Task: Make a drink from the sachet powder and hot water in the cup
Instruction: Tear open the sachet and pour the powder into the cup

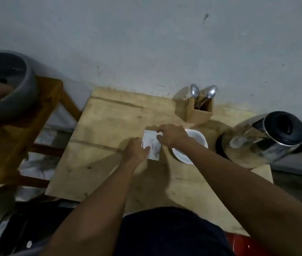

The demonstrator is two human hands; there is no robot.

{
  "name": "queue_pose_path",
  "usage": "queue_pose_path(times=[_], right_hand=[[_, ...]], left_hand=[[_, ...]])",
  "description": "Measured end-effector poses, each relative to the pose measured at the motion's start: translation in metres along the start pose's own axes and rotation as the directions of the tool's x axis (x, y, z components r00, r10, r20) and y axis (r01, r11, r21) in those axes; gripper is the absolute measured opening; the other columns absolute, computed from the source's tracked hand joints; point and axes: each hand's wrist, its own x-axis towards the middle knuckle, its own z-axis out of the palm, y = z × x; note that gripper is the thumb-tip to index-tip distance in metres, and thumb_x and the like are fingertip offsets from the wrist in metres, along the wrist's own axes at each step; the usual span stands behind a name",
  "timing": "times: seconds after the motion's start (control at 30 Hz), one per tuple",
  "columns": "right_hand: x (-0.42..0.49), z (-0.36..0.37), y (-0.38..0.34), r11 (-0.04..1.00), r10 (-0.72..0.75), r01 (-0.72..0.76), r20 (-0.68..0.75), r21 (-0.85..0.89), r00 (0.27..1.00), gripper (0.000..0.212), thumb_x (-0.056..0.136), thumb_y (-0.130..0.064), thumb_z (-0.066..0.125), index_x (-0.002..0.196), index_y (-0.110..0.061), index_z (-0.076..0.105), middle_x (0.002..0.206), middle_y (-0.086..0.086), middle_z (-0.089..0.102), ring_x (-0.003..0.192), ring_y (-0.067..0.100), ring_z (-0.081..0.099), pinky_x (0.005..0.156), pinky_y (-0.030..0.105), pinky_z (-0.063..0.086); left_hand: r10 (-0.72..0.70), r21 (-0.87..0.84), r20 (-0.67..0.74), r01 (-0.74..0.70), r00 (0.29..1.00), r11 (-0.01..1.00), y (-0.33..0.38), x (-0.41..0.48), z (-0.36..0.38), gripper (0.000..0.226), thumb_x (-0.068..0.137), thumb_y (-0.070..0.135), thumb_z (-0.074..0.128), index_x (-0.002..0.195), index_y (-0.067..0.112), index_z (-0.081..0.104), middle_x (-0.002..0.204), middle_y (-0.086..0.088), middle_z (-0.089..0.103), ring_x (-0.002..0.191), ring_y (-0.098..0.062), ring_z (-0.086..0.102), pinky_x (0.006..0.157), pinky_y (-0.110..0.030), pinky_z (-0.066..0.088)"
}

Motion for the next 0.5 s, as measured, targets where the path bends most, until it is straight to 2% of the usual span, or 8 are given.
queue_pose_path(times=[0.03, 0.1, 0.2, 0.3, 0.4, 0.5], right_hand=[[0.003, 0.001, -0.001, 1.000, 0.011, -0.010, 0.038, -0.019, 0.999, 0.039, 0.090, -0.034, 0.055, 0.128, -0.026, 0.060, 0.136, 0.001, 0.058, 0.123, 0.023, 0.054, 0.102, 0.040, 0.040], [0.010, 0.003, -0.003, 0.999, 0.026, -0.022, 0.092, -0.046, 0.995, 0.045, 0.090, -0.031, 0.056, 0.135, -0.025, 0.054, 0.138, 0.004, 0.056, 0.122, 0.025, 0.055, 0.098, 0.038, 0.042], [0.020, 0.011, -0.004, 0.993, 0.050, -0.034, 0.144, -0.113, 0.988, 0.050, 0.090, -0.030, 0.056, 0.138, -0.021, 0.046, 0.133, 0.009, 0.057, 0.116, 0.028, 0.058, 0.090, 0.037, 0.043], [0.033, 0.018, -0.003, 0.993, 0.117, -0.112, 0.130, -0.045, 0.985, 0.055, 0.088, -0.034, 0.060, 0.139, -0.021, 0.044, 0.131, 0.011, 0.053, 0.114, 0.031, 0.057, 0.087, 0.039, 0.044], [0.040, 0.020, -0.005, 0.988, 0.147, -0.151, 0.116, 0.024, 0.982, 0.046, 0.088, -0.033, 0.055, 0.133, -0.022, 0.051, 0.130, 0.007, 0.058, 0.114, 0.029, 0.058, 0.092, 0.040, 0.045], [0.043, 0.018, -0.006, 0.991, 0.130, -0.131, 0.049, 0.030, 0.990, 0.027, 0.092, -0.032, 0.051, 0.110, -0.022, 0.068, 0.115, 0.004, 0.068, 0.103, 0.027, 0.062, 0.089, 0.038, 0.046]], left_hand=[[0.010, 0.007, -0.022, -0.010, 1.000, 1.000, -0.002, 0.000, 0.000, 0.027, 0.078, 0.036, 0.069, 0.085, 0.013, 0.057, 0.099, -0.012, 0.066, 0.089, -0.032, 0.064, 0.065, -0.030, 0.040], [0.034, 0.033, -0.070, -0.032, 0.997, 0.999, -0.008, 0.002, 0.002, 0.028, 0.077, 0.037, 0.069, 0.086, 0.015, 0.055, 0.094, -0.006, 0.063, 0.081, -0.026, 0.061, 0.064, -0.030, 0.039], [0.042, 0.042, -0.080, -0.039, 0.996, 0.998, -0.011, 0.000, 0.004, 0.031, 0.076, 0.041, 0.069, 0.091, 0.018, 0.054, 0.095, -0.002, 0.060, 0.082, -0.024, 0.058, 0.068, -0.032, 0.043], [0.033, 0.065, -0.068, -0.028, 0.997, 0.997, -0.011, 0.006, 0.005, 0.035, 0.077, 0.041, 0.069, 0.097, 0.016, 0.054, 0.100, -0.003, 0.058, 0.087, -0.025, 0.058, 0.071, -0.033, 0.041], [0.047, 0.051, -0.046, -0.044, 0.998, 0.998, -0.012, 0.009, 0.007, 0.040, 0.078, 0.040, 0.070, 0.103, 0.012, 0.056, 0.104, -0.007, 0.059, 0.095, -0.028, 0.060, 0.077, -0.036, 0.046], [0.047, 0.036, -0.055, -0.045, 0.997, 0.998, -0.012, 0.006, 0.007, 0.043, 0.079, 0.039, 0.070, 0.109, 0.011, 0.057, 0.110, -0.010, 0.061, 0.102, -0.029, 0.060, 0.085, -0.039, 0.047]])
